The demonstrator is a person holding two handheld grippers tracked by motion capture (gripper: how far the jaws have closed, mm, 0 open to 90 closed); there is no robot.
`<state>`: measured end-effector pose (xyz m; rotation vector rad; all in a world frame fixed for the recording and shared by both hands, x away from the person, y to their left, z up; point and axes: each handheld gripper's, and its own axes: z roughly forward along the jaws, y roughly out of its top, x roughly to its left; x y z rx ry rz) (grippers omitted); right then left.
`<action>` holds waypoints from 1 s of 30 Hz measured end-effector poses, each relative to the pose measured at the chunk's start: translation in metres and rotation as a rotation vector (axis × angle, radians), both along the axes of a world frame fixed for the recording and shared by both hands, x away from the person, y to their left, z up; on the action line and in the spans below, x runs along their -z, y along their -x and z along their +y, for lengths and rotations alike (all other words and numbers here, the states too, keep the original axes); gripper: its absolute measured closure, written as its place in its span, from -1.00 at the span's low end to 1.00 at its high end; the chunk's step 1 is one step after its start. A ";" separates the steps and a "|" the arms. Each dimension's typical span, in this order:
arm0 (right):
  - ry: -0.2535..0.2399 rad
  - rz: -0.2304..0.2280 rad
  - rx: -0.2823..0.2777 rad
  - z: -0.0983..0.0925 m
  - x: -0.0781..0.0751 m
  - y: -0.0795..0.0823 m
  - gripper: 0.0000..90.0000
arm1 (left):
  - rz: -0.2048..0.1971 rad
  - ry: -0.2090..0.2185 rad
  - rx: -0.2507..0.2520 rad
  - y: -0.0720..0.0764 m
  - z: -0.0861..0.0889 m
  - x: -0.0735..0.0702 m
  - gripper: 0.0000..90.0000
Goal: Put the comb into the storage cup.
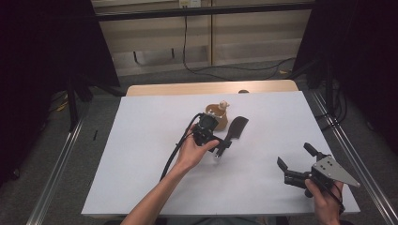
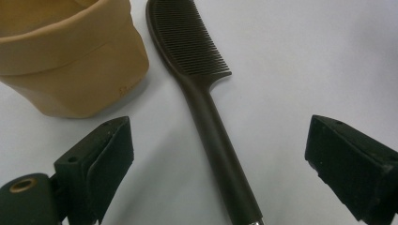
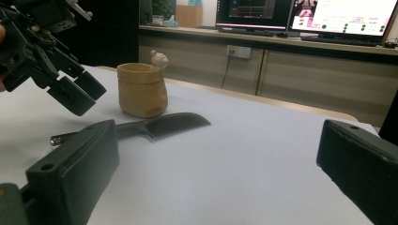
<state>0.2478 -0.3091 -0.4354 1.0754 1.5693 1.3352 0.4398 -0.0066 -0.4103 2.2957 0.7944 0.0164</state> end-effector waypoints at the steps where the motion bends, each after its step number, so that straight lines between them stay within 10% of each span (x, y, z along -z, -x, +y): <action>1: -0.001 0.001 -0.001 0.000 0.000 0.000 -1.00 | -0.004 -0.006 0.000 0.000 -0.001 0.000 -0.82; 19: 0.002 0.004 -0.004 0.000 0.000 0.000 -1.00 | 0.057 -0.146 -0.047 -0.013 -0.023 0.005 -0.84; 30: 0.008 0.001 -0.015 0.001 0.000 0.001 -1.00 | 0.071 -0.259 0.015 -0.016 -0.036 0.008 -0.82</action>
